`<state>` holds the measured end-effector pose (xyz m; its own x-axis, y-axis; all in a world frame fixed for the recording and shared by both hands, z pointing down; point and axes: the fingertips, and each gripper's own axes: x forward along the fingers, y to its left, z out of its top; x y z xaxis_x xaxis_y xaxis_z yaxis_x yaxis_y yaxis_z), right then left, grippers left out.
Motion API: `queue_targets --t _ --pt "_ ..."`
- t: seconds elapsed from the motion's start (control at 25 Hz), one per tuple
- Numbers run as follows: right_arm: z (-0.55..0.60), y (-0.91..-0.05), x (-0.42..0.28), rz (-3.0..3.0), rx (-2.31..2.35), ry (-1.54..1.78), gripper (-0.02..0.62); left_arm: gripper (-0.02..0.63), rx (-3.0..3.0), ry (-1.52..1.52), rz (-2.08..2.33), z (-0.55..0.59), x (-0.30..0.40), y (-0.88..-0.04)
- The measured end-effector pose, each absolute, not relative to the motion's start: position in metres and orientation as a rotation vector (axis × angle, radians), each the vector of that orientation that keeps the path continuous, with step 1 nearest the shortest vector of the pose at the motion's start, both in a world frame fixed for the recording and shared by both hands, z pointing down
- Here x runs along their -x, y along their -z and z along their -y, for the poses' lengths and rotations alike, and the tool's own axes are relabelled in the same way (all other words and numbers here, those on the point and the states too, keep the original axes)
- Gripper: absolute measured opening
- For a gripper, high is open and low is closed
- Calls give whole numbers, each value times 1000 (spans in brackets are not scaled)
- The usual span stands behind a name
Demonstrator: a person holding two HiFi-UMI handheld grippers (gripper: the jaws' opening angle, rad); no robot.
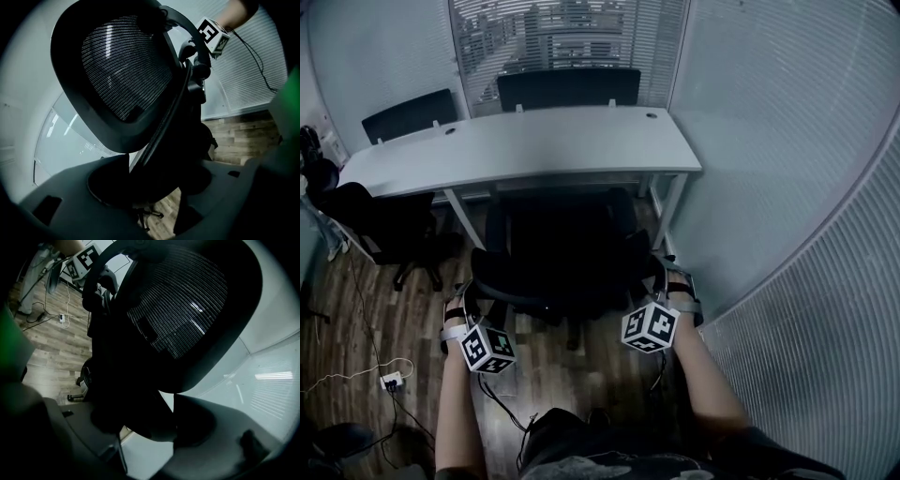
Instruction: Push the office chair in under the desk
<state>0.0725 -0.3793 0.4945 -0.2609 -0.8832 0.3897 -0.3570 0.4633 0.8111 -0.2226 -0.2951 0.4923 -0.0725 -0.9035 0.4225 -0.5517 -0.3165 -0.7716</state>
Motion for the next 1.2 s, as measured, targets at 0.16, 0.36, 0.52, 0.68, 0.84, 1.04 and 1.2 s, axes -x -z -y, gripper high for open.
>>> queue_targets --t 0.16,0.36,0.52,0.68,0.84,1.04,1.2 --pt "408 -495 -69 1830 -1037 743 296 284 1843 1374 -1580 321 225 -492" --pt "440 -494 -63 1827 -1045 754 296 284 1834 1347 -1575 352 231 -491" --pt "472 -498 -56 1824 -1056 755 296 284 1831 1338 -1565 386 238 -494" --pt "506 -500 -46 1828 -1063 757 297 284 1819 1334 -1560 423 250 -497" --pt "542 -503 -36 1817 -1079 758 296 284 1805 1322 -1558 463 261 -500" --pt "583 -503 -23 1791 -1080 723 297 284 1817 1324 -1543 507 275 -499" --pt "614 -502 -13 1781 -1095 717 296 284 1830 1326 -1521 543 287 -499"
